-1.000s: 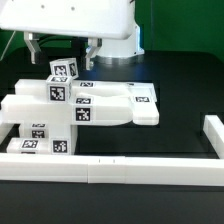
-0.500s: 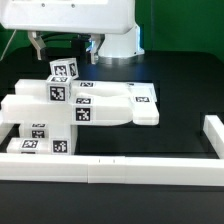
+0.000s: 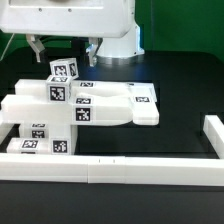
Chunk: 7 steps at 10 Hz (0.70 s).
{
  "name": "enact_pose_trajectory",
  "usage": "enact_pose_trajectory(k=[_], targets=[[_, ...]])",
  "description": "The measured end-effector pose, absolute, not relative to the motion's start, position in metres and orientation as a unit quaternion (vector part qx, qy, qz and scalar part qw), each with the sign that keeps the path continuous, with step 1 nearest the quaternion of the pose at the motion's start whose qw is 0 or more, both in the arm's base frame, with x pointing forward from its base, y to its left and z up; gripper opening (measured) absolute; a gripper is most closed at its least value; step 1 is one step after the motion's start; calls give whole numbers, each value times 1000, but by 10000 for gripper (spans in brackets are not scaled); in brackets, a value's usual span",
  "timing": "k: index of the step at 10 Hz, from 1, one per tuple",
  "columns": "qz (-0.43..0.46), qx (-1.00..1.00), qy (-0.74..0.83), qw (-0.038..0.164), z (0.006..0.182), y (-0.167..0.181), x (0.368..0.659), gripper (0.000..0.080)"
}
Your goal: Assemble chair
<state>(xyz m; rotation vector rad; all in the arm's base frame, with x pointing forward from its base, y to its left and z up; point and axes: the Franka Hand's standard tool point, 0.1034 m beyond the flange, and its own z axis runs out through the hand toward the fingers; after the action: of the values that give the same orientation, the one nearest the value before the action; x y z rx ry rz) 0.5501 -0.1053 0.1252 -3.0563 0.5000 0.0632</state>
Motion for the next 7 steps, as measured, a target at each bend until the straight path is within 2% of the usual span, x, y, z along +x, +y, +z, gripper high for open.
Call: enact_pose_trajectory(k=[1,3,4,5,7], targets=[[12,-987,161,18,125,-107,553,649],[-5,-988,152,10,123,-107,561,391],[-11,-988,151,8,123,-107,564,391],[-11,-988,152,8,123,-108,564,284],[-11,-987,161,8,123,-108,564,284]])
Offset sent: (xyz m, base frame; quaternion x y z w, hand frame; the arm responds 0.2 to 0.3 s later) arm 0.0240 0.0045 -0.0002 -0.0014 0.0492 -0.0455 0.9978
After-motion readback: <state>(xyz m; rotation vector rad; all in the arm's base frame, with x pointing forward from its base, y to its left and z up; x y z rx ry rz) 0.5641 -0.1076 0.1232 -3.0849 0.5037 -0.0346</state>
